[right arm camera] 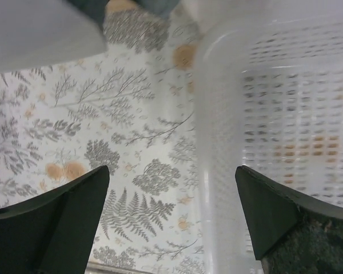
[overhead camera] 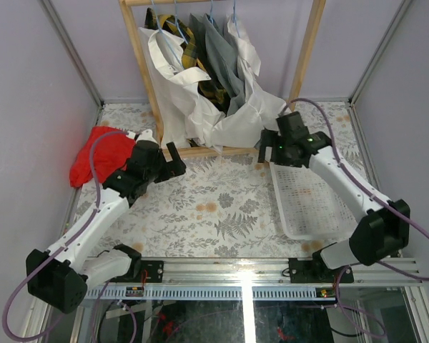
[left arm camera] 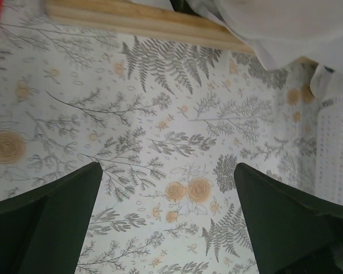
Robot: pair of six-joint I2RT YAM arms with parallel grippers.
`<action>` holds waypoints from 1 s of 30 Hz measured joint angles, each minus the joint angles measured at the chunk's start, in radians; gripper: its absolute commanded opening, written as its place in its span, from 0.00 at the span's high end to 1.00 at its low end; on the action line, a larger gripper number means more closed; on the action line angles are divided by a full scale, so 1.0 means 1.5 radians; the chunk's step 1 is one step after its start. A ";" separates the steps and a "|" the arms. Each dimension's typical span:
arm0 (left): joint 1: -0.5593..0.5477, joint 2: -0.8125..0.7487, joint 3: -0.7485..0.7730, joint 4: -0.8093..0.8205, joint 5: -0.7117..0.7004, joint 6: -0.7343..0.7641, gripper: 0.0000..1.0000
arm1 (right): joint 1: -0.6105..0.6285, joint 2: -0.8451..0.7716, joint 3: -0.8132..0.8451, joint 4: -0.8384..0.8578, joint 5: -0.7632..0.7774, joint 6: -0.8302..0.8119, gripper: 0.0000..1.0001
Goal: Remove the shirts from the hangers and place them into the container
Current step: Move the bin to the corner of the board.
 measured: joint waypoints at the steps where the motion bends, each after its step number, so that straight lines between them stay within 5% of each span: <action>1: 0.007 0.007 0.016 -0.012 -0.010 0.001 0.00 | 0.027 0.019 0.013 -0.008 -0.001 0.006 0.00; 10: 0.035 0.014 0.035 -0.042 -0.010 0.000 0.00 | 0.091 0.017 -0.105 -0.058 0.127 0.021 0.04; 20: 0.035 0.008 0.021 -0.058 0.090 0.001 0.00 | -0.037 0.023 -0.153 0.013 0.173 -0.056 0.41; 27: 0.035 -0.065 0.043 -0.115 0.096 0.046 0.00 | -0.113 0.180 -0.036 0.039 0.184 -0.129 0.57; 30: 0.035 -0.062 0.049 -0.131 0.102 0.065 0.00 | -0.131 0.226 -0.010 0.054 0.170 -0.152 0.75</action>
